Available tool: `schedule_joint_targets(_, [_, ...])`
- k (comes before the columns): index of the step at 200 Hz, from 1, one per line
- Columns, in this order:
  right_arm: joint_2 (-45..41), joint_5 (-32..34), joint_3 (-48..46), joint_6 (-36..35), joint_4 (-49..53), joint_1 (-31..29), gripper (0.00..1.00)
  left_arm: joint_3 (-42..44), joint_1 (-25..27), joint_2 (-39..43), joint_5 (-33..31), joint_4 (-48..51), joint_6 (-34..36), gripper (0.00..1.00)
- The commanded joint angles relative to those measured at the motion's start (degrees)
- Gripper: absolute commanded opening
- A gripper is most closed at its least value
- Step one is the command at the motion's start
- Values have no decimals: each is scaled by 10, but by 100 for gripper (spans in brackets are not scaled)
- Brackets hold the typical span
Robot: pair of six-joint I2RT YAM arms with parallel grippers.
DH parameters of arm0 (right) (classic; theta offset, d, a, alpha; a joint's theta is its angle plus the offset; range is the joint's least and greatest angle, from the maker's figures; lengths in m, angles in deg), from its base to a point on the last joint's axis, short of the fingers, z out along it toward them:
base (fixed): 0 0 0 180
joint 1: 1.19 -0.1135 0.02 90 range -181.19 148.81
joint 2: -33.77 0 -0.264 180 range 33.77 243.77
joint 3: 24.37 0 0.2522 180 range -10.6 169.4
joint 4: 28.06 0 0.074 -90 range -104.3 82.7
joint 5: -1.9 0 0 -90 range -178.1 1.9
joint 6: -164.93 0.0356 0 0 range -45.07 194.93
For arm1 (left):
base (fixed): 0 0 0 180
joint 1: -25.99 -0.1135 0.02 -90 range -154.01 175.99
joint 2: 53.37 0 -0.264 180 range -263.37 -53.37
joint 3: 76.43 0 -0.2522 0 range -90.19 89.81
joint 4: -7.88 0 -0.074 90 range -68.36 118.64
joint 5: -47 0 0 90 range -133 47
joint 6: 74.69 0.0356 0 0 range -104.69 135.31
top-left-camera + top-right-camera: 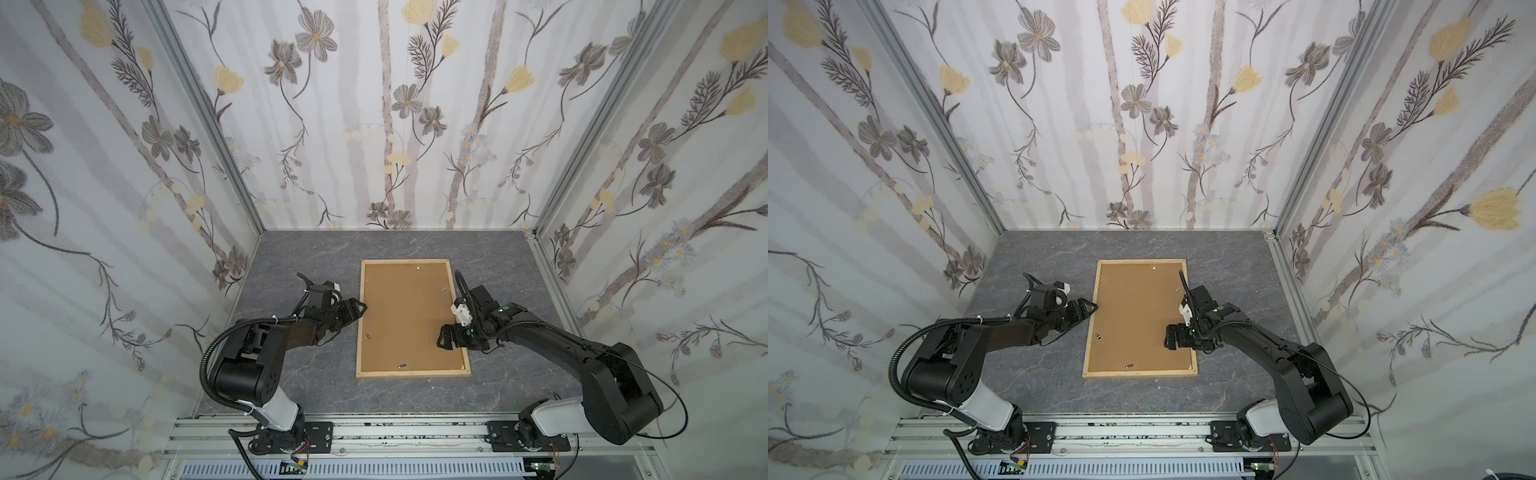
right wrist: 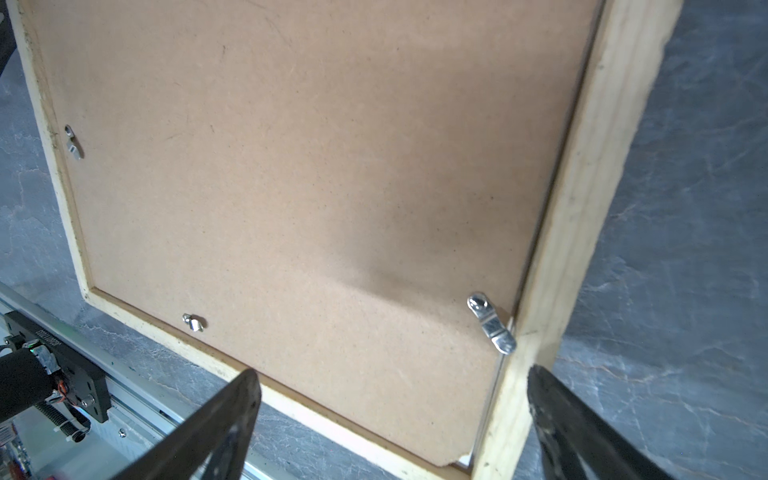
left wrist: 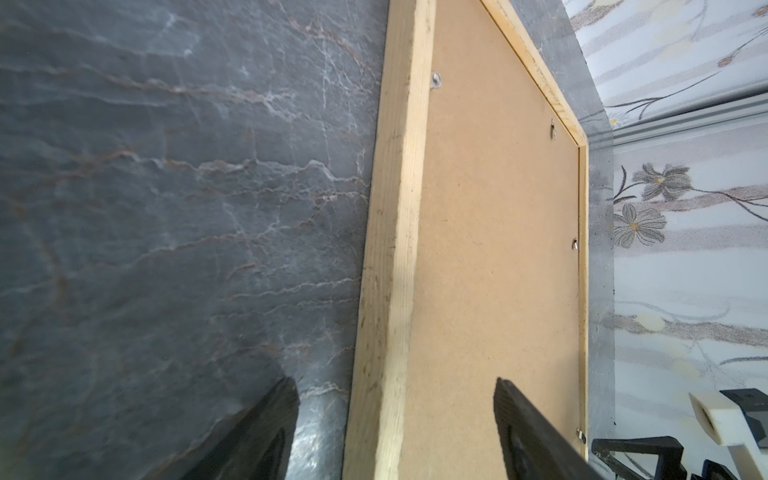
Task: Put the photo into the frame
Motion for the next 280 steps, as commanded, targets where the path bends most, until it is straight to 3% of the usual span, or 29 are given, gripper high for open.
schedule_joint_targets(1, [8, -3, 3, 0, -12, -1, 98, 9, 0, 0, -6, 47, -6, 77])
schedule_joint_targets(198, [71, -107, -23, 29, -119, -29, 97, 51, 4, -9, 27, -16, -35, 78])
schedule_joint_targets(280, [125, -130, -4, -9, -97, -66, 96, 64, 12, -14, 34, -42, -52, 78])
